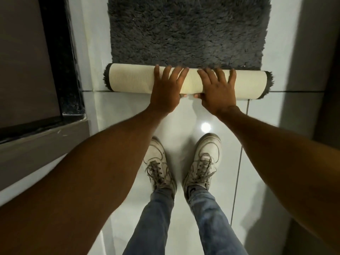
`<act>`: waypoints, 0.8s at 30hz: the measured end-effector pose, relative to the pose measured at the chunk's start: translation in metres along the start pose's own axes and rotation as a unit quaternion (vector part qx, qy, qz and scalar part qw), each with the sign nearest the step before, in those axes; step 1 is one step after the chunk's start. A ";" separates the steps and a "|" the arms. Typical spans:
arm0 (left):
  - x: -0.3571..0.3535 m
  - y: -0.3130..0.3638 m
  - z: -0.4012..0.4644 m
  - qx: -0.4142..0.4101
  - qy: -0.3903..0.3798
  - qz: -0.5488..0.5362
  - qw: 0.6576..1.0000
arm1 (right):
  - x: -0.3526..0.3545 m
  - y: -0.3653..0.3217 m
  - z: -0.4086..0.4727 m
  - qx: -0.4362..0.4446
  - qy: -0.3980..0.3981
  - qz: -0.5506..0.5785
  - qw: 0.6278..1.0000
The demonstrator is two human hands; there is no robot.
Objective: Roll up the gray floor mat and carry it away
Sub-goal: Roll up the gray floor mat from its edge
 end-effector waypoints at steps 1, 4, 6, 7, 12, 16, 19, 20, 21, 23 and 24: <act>0.001 0.002 -0.008 -0.002 0.010 -0.006 1.000 | 0.000 -0.002 -0.008 -0.005 0.003 0.008 1.000; -0.003 0.014 -0.035 -0.006 -0.012 -0.028 1.000 | -0.009 -0.012 -0.037 -0.014 -0.032 0.025 0.999; -0.010 0.022 -0.051 -0.005 -0.058 -0.032 0.998 | -0.019 -0.014 -0.050 -0.008 -0.085 0.029 0.996; -0.013 0.022 -0.054 -0.004 -0.084 -0.035 0.996 | -0.022 -0.013 -0.048 -0.003 -0.116 0.040 0.992; -0.007 0.004 -0.007 -0.033 -0.190 -0.061 0.979 | 0.000 0.003 0.000 0.018 -0.193 0.089 0.977; 0.030 -0.002 -0.012 0.004 0.018 -0.094 0.995 | 0.045 0.010 -0.009 0.008 0.064 0.093 0.994; 0.010 0.009 -0.040 -0.003 0.017 -0.071 0.997 | 0.032 0.002 -0.031 0.031 0.085 0.113 0.990; 0.000 0.010 -0.043 -0.010 -0.012 -0.054 0.998 | 0.017 0.001 -0.034 0.035 0.036 0.094 0.994; -0.007 0.011 -0.041 -0.017 -0.030 -0.042 0.999 | 0.006 0.002 -0.035 0.041 -0.007 0.063 0.997; -0.014 0.010 -0.033 -0.021 -0.035 -0.025 0.999 | -0.007 0.006 -0.028 0.055 -0.042 0.026 0.997; -0.013 0.009 -0.024 -0.018 -0.032 -0.023 0.999 | -0.007 0.008 -0.019 0.055 -0.040 0.020 0.997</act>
Point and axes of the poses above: each hand's wrist, its own z-axis towards the middle knuckle, its own x-axis out of the back of the hand, y = z × x, the point moved 9 cm from there along z, towards the middle knuckle, and after that the axes turned 4 degrees about z, right-handed, at the moved point
